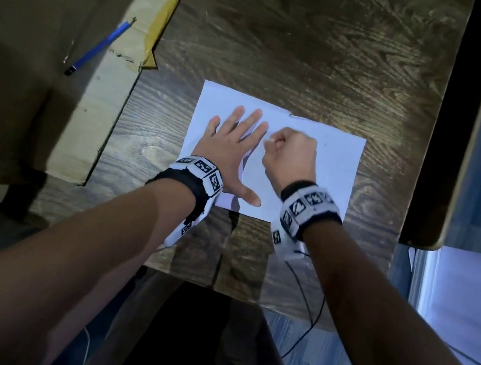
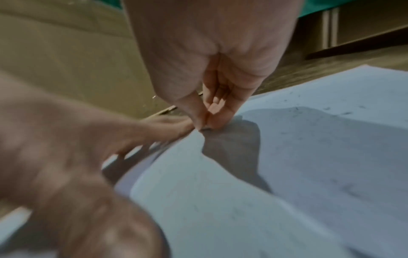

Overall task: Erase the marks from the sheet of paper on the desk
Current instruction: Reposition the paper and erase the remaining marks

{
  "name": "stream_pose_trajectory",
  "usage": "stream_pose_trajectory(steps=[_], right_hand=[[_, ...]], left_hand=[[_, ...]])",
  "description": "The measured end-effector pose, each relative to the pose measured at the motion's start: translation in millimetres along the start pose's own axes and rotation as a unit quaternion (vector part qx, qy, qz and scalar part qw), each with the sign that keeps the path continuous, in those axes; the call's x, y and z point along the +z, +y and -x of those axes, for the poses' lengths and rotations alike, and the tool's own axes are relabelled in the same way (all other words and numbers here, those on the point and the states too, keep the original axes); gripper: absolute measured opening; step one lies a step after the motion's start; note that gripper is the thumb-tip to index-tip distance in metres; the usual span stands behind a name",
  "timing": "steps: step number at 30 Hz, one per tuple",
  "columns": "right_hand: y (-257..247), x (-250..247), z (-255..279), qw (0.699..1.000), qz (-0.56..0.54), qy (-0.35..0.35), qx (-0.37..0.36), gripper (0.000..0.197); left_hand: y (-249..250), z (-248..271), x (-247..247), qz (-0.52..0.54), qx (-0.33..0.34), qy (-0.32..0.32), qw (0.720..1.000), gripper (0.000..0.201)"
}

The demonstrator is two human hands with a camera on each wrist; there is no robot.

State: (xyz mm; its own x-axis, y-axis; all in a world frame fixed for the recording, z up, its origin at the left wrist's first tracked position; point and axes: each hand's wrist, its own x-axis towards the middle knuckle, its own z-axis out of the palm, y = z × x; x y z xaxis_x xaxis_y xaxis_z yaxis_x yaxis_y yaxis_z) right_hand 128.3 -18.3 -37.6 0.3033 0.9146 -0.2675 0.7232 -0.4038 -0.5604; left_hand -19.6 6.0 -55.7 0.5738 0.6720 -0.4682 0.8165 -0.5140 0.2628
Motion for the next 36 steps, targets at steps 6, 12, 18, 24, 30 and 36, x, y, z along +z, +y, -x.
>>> stream_pose_trajectory(steps=[6, 12, 18, 24, 30, 36], right_hand=[[36, -20, -4, 0.980, -0.140, 0.074, 0.125, 0.006], [83, -36, 27, 0.967, -0.193, 0.051, 0.158, 0.011], [85, -38, 34, 0.971, -0.196, 0.031, 0.132, 0.009], [76, -43, 46, 0.986, -0.144, 0.052, 0.071, 0.009], [76, -41, 43, 0.983, -0.153, 0.054, 0.081, 0.005], [71, -39, 36, 0.984, -0.150, 0.054, 0.076, 0.004]], left_hand=[[1, 8, 2, 0.014, -0.031, 0.007, 0.999, 0.146], [1, -13, -42, 0.057, -0.079, 0.120, 0.988, 0.079], [-17, -44, -73, 0.035, -0.121, 0.074, 0.989, 0.065], [-20, -25, -67, 0.022, -0.188, 0.023, 0.982, 0.050], [-20, 14, -39, 0.156, -0.224, 0.050, 0.961, 0.045], [12, 53, -10, 0.302, -0.279, 0.069, 0.909, 0.030]])
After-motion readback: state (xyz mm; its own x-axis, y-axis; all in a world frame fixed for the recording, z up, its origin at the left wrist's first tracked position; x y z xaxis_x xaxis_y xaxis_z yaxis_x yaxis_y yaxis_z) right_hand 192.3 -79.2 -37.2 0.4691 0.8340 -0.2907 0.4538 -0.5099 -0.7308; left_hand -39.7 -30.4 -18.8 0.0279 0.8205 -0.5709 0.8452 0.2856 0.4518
